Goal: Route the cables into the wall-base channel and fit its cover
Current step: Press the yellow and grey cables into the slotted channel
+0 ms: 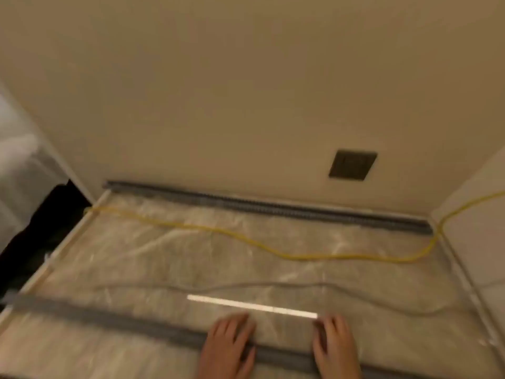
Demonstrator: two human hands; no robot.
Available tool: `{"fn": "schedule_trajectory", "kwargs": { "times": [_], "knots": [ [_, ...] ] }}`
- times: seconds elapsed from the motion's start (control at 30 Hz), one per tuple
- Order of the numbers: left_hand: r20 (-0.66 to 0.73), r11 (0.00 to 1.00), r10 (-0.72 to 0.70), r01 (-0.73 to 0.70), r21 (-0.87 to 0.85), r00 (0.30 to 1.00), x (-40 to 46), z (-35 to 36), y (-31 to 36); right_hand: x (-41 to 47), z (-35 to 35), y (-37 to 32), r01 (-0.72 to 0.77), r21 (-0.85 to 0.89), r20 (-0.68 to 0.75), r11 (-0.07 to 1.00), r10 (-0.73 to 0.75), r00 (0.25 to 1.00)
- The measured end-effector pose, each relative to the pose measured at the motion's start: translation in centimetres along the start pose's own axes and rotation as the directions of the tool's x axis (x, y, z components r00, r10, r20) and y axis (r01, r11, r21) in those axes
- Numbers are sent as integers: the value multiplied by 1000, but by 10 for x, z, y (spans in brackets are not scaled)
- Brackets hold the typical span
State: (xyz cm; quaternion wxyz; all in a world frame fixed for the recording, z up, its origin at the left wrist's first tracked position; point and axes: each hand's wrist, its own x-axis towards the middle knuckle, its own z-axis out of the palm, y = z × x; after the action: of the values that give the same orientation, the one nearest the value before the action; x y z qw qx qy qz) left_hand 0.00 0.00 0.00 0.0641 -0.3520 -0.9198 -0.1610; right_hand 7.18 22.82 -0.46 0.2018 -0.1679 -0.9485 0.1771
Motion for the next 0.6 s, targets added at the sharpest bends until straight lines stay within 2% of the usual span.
{"fn": "schedule_trajectory", "kwargs": {
  "times": [0.07, 0.2, 0.43, 0.6],
  "knots": [
    [65, 996, -20, 25, -91, 998, 8, -3, 3, 11, -4, -2, -40, 53, 78, 998, 36, 996],
    [121, 993, -48, 61, -106, 992, 4, -3, 4, 7, -7, -1, -96, 95, 194, 991, 76, 978],
    [53, 979, -29, 39, -199, 998, 28, -11, -3, 29, -17, 4, -43, 129, 265, 991, 7, 964],
    [78, 987, 60, -48, -153, 995, 74, -12, -14, 62, -33, 20, -12, 74, 253, 997, -7, 967]
  ]
}}
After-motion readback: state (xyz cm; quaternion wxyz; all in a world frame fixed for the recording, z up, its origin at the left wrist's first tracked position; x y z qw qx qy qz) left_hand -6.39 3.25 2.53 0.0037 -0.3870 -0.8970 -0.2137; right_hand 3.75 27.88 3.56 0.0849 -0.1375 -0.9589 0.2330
